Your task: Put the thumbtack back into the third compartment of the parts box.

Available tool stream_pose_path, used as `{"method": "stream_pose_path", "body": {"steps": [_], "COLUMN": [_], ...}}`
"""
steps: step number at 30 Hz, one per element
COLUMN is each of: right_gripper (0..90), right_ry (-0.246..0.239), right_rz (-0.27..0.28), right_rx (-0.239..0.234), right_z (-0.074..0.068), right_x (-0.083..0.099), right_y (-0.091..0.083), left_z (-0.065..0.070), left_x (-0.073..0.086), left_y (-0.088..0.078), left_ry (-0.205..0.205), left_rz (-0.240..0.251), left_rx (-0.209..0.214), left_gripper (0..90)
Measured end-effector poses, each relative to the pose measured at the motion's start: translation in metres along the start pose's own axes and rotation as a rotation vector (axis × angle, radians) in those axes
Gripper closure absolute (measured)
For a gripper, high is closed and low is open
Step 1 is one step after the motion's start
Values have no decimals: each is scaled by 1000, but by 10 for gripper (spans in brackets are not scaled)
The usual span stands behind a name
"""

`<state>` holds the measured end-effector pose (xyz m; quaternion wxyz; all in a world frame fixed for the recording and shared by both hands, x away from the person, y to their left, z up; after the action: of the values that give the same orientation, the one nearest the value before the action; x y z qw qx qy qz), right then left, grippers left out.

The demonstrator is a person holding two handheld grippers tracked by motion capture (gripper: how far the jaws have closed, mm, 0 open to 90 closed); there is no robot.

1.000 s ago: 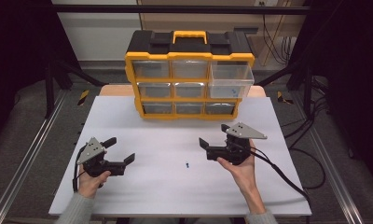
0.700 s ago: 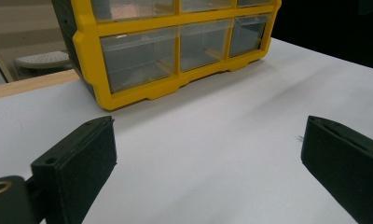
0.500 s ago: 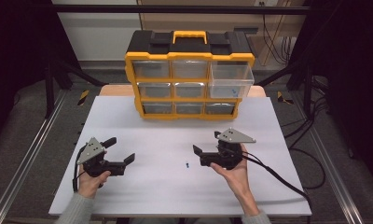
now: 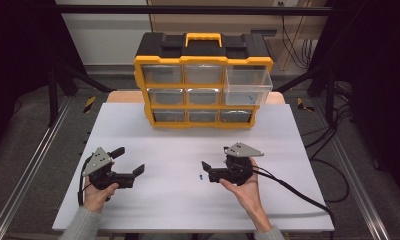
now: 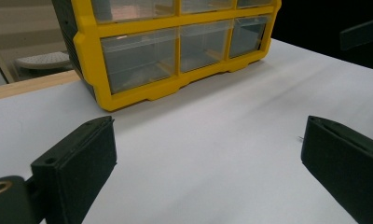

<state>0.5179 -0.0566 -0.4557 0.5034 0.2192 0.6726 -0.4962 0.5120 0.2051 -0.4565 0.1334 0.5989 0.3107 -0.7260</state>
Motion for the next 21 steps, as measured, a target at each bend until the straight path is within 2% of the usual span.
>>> {"method": "stream_pose_path", "body": {"steps": [21], "right_gripper": [135], "right_ry": [-17], "right_rz": [-95], "right_rx": [-4], "right_z": [-14], "right_x": [30], "right_y": [21], "left_z": [0], "left_x": [0], "left_y": [-1], "left_ry": [4], "left_rz": [0], "left_rx": [-3], "left_gripper": [27]}}
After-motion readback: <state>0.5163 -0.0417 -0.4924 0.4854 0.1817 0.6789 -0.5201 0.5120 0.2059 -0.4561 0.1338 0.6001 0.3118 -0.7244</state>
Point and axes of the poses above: each handheld gripper's, and its own axes: y roughly forward along the jaws, x roughly out of its underside, z roughly to its right, the point moved 10 cm from there along y, roughly forward along the jaws, and after that the axes turned 12 degrees about x, right-handed, at the moved point
